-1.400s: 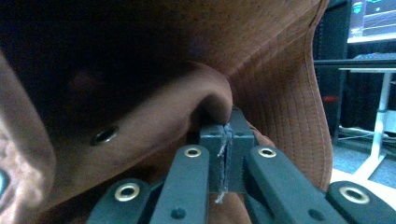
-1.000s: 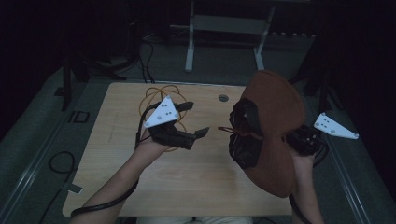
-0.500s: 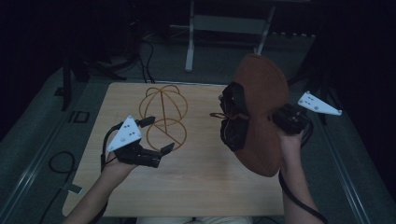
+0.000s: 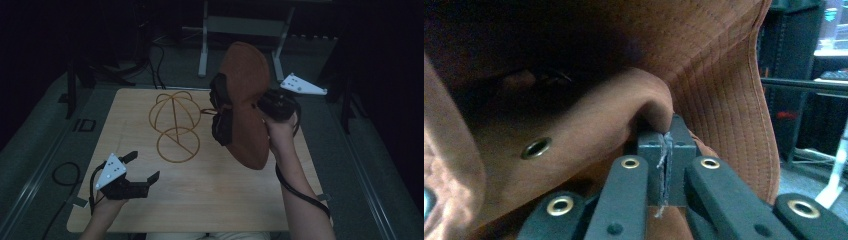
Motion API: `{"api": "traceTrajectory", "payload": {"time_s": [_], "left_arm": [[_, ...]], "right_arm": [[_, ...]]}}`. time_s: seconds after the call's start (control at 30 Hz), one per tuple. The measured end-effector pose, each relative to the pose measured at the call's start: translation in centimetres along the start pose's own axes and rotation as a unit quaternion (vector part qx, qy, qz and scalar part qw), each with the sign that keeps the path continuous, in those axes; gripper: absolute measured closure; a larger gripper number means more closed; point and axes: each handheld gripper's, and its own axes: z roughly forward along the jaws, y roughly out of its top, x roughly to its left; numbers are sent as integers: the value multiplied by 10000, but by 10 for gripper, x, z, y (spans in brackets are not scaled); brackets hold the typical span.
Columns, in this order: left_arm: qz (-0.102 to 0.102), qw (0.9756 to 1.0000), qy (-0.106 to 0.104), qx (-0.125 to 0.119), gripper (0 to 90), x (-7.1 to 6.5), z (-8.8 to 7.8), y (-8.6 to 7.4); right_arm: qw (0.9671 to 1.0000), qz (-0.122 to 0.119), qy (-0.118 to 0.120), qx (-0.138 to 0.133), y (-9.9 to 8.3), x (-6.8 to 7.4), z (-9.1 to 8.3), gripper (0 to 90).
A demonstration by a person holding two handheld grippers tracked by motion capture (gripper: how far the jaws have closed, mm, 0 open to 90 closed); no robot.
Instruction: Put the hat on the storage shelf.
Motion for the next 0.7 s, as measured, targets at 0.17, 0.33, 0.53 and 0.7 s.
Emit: {"api": "traceTrajectory", "payload": {"time_s": [0.17,0.33,0.53,0.7], "left_arm": [[-233,9995,219,2,47,4,-3,-29],[-311,9988,387,-54,47,11,-10,-36],[-470,9978,462,-72,47,17,-15,-43],[-537,9975,448,-87,48,20,-16,-45]], "right_arm": [[9999,-98,-3,-24,19,4,30,887],[9990,-437,71,117,37,24,70,887],[9963,-420,557,507,26,52,123,886],[9901,-275,989,958,4,71,159,885]]}}
